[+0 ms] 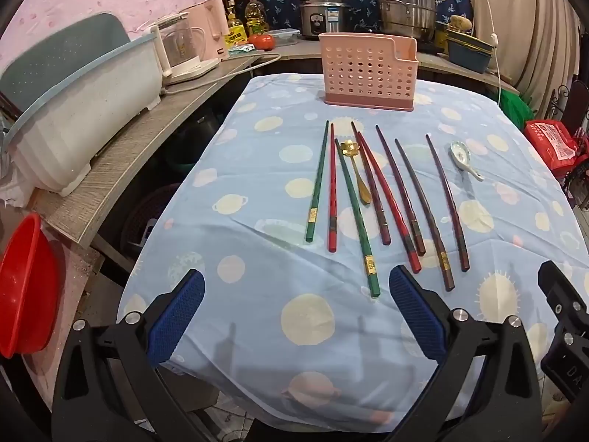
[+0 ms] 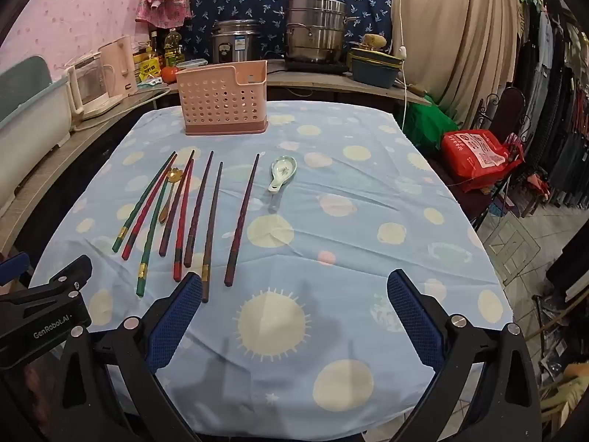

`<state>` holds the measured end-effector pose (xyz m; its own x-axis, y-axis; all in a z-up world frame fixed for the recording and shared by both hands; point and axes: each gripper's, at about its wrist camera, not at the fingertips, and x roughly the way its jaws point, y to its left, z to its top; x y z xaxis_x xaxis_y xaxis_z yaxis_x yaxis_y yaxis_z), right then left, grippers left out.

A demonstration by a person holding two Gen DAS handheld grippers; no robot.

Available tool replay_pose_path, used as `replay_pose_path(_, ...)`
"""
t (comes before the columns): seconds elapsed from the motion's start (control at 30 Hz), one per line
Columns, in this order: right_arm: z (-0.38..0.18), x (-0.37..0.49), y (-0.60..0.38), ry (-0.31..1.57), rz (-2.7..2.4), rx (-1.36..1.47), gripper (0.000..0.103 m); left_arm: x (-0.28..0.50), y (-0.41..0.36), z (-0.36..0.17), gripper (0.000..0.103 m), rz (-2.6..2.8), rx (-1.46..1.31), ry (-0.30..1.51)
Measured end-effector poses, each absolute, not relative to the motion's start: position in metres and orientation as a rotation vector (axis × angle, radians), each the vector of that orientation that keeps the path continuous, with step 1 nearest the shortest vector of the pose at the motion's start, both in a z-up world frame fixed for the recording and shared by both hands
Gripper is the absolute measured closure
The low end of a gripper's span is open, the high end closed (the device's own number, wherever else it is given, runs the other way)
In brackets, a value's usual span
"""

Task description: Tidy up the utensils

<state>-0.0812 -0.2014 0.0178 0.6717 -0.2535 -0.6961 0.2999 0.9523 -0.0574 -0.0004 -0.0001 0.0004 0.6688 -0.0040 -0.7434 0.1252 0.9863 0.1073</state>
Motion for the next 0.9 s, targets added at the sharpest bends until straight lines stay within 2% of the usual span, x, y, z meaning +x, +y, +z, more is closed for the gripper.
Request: replay_pose_path(0.9,0.0220,-0.0865,-0.1994,0.763,-0.309,0.064,0.007,-0.0055,0.0006,0.0004,0.007,-0.076,0.148,0.842)
